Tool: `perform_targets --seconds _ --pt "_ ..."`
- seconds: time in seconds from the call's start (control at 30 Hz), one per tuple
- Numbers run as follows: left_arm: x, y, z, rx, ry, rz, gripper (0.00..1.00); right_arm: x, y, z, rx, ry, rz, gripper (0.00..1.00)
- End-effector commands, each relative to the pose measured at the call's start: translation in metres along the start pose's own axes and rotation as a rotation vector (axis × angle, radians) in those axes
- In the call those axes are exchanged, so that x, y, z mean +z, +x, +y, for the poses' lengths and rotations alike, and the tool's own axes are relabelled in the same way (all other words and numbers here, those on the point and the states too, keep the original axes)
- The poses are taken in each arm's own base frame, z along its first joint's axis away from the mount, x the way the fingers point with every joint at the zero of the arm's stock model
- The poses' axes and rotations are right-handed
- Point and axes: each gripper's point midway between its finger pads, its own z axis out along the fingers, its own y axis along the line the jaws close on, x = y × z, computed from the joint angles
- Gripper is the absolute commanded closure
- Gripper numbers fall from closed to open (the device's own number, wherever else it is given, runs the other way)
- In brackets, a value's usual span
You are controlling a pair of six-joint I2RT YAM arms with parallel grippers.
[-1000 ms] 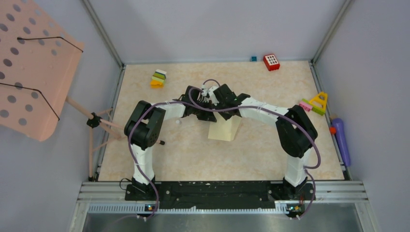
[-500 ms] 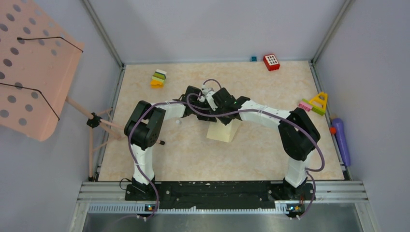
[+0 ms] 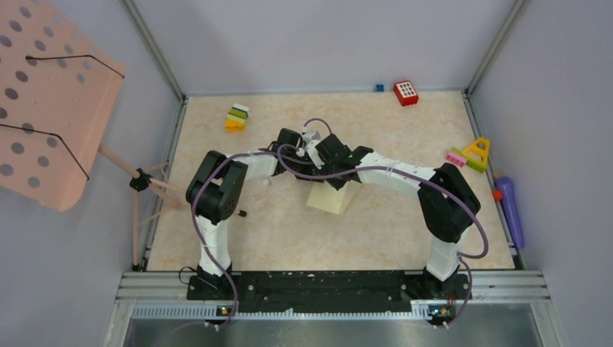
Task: Place the letter into the envelope and seal it
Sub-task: Paint the envelope at the center of the board.
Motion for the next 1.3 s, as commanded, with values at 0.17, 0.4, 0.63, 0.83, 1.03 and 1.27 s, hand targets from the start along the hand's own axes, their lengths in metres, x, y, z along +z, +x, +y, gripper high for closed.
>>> perform_targets --seconds 0.17,0.4,0.63,0.83,1.03,1.27 --pt "0.01 0.037 0.024 -0.022 -0.103 0.101 1.0 0.0 -0.019 -0.018 -0.009 0.094 -0.048 1.0" --pt "0.009 0.037 0.023 -0.019 -0.102 0.102 1.0 0.007 -0.023 -0.04 0.02 0.141 -0.054 1.0" --pt "0.01 0.038 0.023 -0.018 -0.101 0.103 1.0 0.016 -0.031 -0.057 0.046 0.168 -0.076 1.0" --pt "0.011 0.038 0.024 -0.019 -0.1 0.106 1.0 0.02 -0.042 -0.063 0.057 0.175 -0.101 1.0" --pt "0.011 0.038 0.023 -0.017 -0.1 0.106 1.0 0.024 -0.052 -0.068 0.074 0.189 -0.131 1.0" --pt "0.011 0.038 0.024 -0.018 -0.1 0.106 1.0 0.029 -0.057 -0.067 0.093 0.186 -0.145 1.0"
